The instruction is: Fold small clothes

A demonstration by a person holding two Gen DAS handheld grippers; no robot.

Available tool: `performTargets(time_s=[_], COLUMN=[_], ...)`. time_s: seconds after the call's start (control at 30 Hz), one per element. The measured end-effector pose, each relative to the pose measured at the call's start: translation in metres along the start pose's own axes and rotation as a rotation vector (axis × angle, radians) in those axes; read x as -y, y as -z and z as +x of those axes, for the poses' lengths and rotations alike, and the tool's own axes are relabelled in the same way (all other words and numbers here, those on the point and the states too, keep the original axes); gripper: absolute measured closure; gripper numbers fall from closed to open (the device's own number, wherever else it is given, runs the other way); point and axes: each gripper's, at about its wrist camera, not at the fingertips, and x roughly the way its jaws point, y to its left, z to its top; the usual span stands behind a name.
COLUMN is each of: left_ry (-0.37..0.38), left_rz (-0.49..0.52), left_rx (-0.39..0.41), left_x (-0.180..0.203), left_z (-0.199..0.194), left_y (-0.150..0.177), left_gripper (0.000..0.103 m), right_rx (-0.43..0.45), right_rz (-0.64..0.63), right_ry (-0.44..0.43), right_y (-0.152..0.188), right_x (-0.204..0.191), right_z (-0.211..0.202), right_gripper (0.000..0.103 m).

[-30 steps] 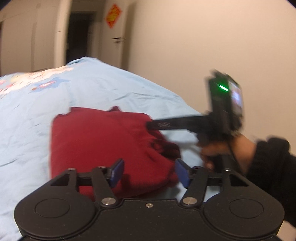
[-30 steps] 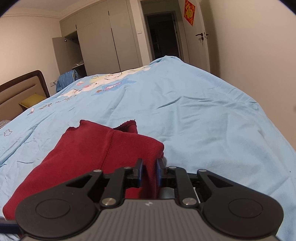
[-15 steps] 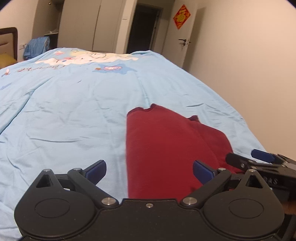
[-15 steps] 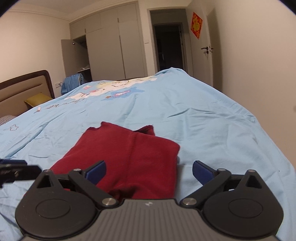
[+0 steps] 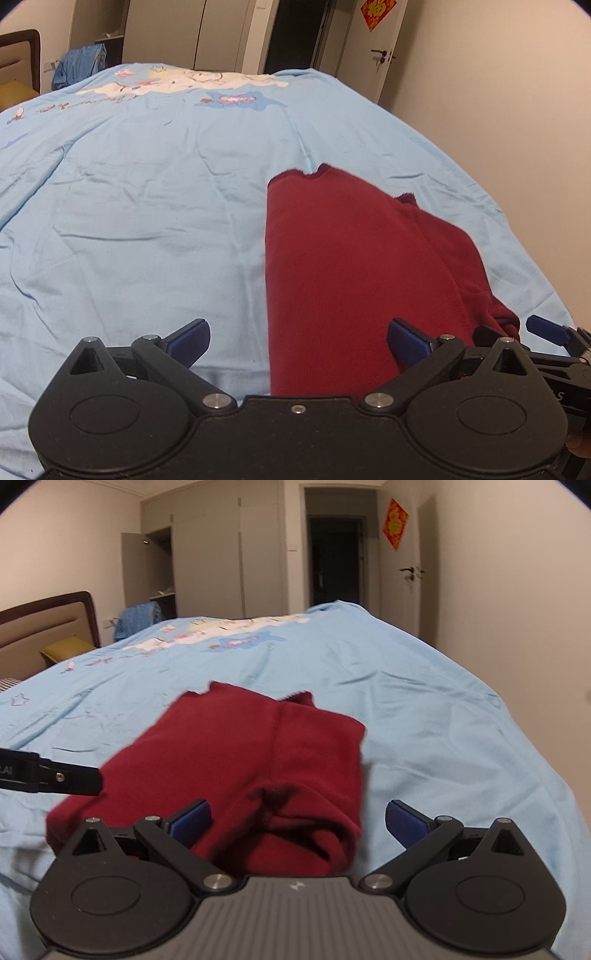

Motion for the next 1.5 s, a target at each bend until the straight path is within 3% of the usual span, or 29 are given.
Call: performTargets(time_s=[0.43, 0.6, 0.7, 0.87, 0.97, 1.23, 1.5], left_ry=[0.041, 0.039, 0.036, 0.032, 0.030, 0.035, 0.037], left_rz=[-0.106, -0.105, -0.102, -0.101, -0.100, -0.099, -0.103], left_rx=[-0.077, -0.082, -0.084, -0.086, -0.086, -0.090, -0.088], left_x=[-0.019, -0.018, -0.017, -0.017, -0.017, -0.019, -0.020], left_z=[0.014, 0.017, 0.017, 0.016, 0.017, 0.016, 0.017], left_y=[0.012, 0.013, 0.013, 0.012, 0.012, 0.013, 0.014], left_gripper=[0.001, 0.001, 0.001, 0.001, 0.001, 0.001, 0.001], right_rx=[-0.012, 0.083, 0.088, 0.039, -0.007, -0.013, 0.011], right_rz=[0.153, 0.203, 0.195, 0.283, 0.352, 0.225, 0.226], right_ry=[-0.019, -0.094, -0.054, 0.097, 0.109, 0.135, 0.097], right_y=[0.029, 0.021, 0.009, -0.004, -0.003, 0.023, 0.018], right_x=[0.016, 0.024, 0.028, 0.045, 0.055, 0.035, 0.045], right_z=[-0.005, -0.019, -0.014, 0.009, 0.019, 0.010, -0.003], right_gripper=[0.000, 0.000, 0.000, 0.000, 0.000, 0.000, 0.000])
